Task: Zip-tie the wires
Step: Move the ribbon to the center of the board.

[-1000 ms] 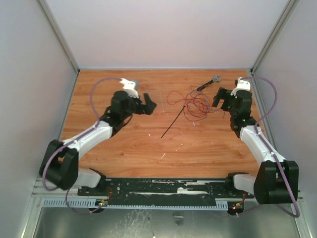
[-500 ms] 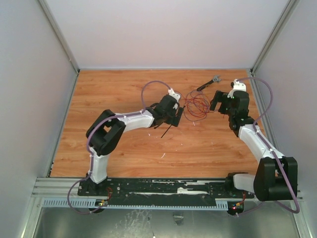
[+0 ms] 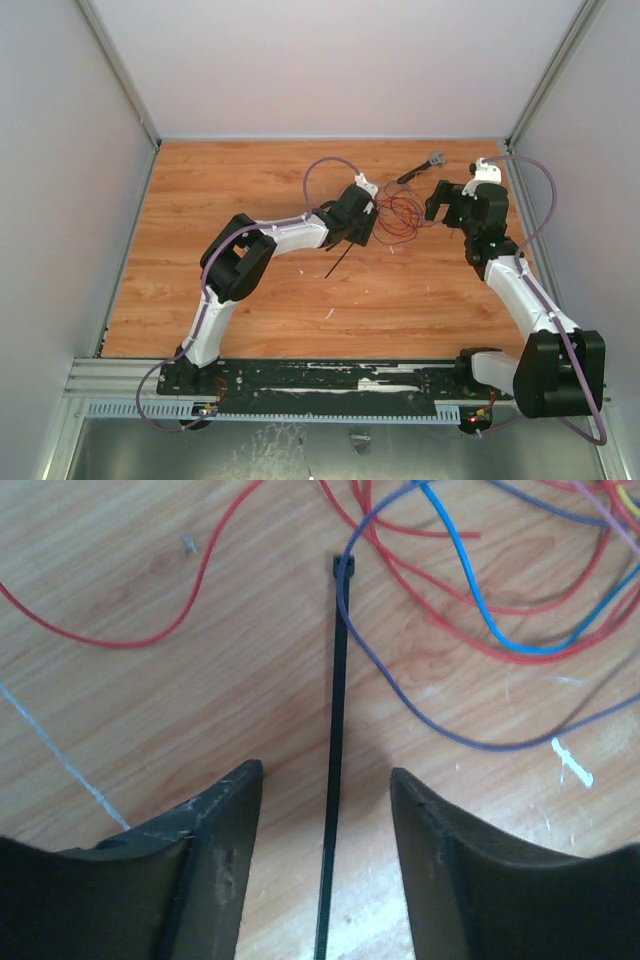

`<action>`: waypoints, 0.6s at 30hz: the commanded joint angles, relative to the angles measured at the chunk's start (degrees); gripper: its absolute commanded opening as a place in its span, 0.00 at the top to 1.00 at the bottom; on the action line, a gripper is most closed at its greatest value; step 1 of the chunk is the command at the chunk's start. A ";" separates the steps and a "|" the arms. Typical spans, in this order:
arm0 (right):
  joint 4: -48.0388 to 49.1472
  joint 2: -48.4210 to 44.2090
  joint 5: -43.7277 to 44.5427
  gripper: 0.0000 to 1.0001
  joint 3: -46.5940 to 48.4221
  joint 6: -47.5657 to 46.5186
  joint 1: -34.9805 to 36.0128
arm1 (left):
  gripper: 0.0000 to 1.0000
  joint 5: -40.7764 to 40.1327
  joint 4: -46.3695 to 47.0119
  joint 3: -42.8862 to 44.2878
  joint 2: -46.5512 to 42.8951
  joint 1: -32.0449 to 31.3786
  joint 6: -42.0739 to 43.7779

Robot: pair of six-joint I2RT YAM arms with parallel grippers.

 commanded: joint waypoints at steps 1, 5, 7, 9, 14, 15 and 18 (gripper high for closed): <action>1.90 -2.11 -0.30 0.01 -0.80 -0.46 0.55 | 0.44 0.63 -0.24 3.30 2.99 -0.31 0.93; 2.09 -2.88 -0.30 0.01 -1.05 -0.48 0.56 | 0.48 1.10 -0.58 5.32 4.87 -0.31 1.09; 2.73 -3.16 -0.31 0.01 -1.48 -0.42 0.50 | 0.53 1.19 -1.41 6.58 5.72 -0.31 1.09; 3.04 -3.19 -0.43 0.01 -1.56 -0.39 0.51 | 0.59 1.87 -1.81 7.42 6.45 -0.31 1.00; 3.00 -3.10 -0.40 0.01 -1.38 -0.39 0.55 | 0.72 2.45 -1.82 7.82 7.23 -0.53 0.95; 3.04 -3.10 -0.32 0.01 -1.46 -0.33 0.51 | 0.73 2.48 -1.82 7.83 7.24 -0.49 0.87; 3.20 -3.10 -0.31 0.01 -1.63 -0.22 0.51 | 0.80 2.26 -1.82 7.42 6.78 -0.49 0.74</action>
